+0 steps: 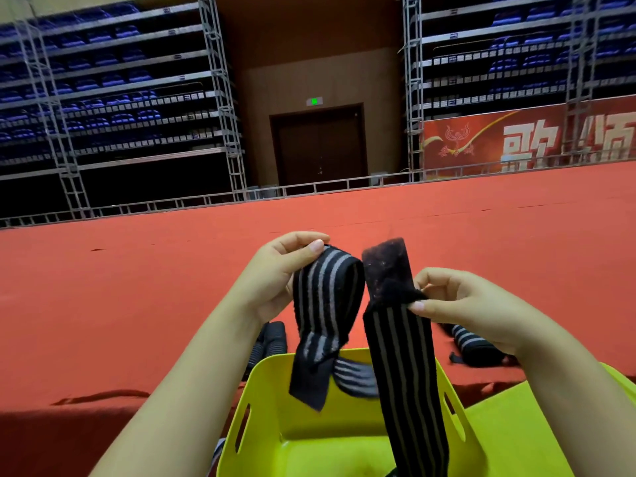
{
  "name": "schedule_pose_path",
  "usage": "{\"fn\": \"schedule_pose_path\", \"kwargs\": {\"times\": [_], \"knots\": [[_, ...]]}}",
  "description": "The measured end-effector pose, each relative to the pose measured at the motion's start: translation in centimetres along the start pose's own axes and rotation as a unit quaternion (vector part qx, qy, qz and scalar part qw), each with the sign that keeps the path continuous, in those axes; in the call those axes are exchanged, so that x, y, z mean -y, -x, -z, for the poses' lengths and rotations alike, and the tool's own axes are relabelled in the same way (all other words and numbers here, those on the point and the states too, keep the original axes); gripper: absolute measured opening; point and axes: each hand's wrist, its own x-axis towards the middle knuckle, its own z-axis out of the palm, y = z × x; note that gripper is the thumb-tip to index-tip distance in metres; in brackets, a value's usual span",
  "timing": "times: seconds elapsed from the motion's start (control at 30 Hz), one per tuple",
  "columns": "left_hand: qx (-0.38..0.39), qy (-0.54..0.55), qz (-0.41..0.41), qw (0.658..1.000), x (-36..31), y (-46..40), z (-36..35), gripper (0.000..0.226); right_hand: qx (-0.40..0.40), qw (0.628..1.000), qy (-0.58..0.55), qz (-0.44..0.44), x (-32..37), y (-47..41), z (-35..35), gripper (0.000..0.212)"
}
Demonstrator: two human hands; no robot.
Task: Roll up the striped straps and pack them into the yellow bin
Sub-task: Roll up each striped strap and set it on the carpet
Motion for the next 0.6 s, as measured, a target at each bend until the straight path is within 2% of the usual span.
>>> {"fn": "schedule_pose_path", "kwargs": {"times": [0.1,0.27,0.37,0.5,0.6], "knots": [[0.015,0.005,0.023,1.000,0.2,0.0,-0.2,0.012,0.006,0.996,-0.041,0.073,0.2,0.5,0.3,0.011],[0.090,-0.027,0.073,0.993,0.4,0.1,-1.1,0.031,0.058,0.985,-0.063,0.147,0.8,-0.1,-0.5,0.012],[0.140,-0.057,0.103,0.983,0.9,0.2,-1.7,0.037,0.088,0.984,-0.063,0.140,0.3,-1.0,-1.0,0.017],[0.193,-0.056,0.120,0.972,1.9,0.5,-1.4,0.047,0.119,0.976,-0.151,0.106,-0.9,-1.5,-1.3,0.022],[0.173,-0.085,0.118,0.974,1.9,1.3,-1.6,0.043,0.130,0.975,-0.166,0.073,-1.9,-1.7,-1.7,0.016]]}}
